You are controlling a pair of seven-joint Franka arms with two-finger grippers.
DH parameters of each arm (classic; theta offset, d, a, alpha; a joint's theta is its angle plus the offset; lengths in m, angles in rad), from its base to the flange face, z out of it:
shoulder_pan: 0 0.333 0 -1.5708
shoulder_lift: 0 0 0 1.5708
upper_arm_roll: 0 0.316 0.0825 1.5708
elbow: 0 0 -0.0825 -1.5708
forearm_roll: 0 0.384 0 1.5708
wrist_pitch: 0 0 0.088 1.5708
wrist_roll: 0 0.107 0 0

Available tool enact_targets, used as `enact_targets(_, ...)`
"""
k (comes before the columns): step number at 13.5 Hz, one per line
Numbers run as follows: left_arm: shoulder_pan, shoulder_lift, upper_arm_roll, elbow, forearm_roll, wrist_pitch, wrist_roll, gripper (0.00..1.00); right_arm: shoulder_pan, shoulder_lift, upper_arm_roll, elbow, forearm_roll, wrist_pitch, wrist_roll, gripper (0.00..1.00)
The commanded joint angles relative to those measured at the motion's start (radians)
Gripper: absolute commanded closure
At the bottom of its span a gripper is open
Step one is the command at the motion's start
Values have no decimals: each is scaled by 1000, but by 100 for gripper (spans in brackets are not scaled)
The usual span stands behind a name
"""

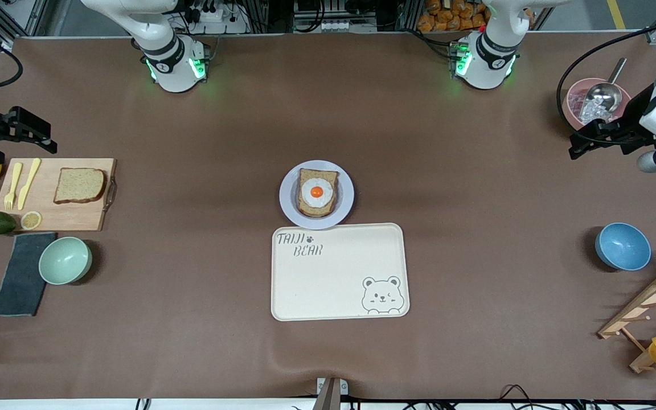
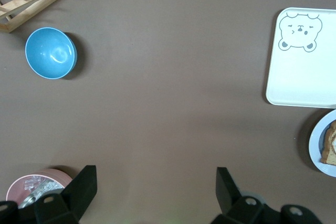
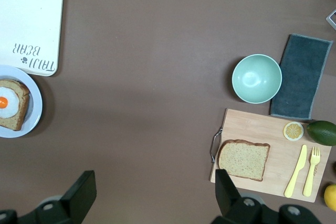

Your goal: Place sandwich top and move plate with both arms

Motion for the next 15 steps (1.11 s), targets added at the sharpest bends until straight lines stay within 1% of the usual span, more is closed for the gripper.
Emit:
enact_targets(1, -1, -28, 2, -20, -8, -4, 5, 0, 18, -12, -12, -11, -19, -3, 19, 0)
enact_targets(9, -2, -23, 3, -8, -11, -4, 4, 0, 3, -1, -15, -15, -19, -15, 5, 0)
enact_targets(12, -1, -23, 3, -8, -11, -4, 4, 0, -29, 7, -13, -18, -6, -26, 5, 0)
enact_targets(15, 1, -23, 3, -8, -11, -4, 5, 0, -57, 8, -15, -17, -15, -30, -26, 0)
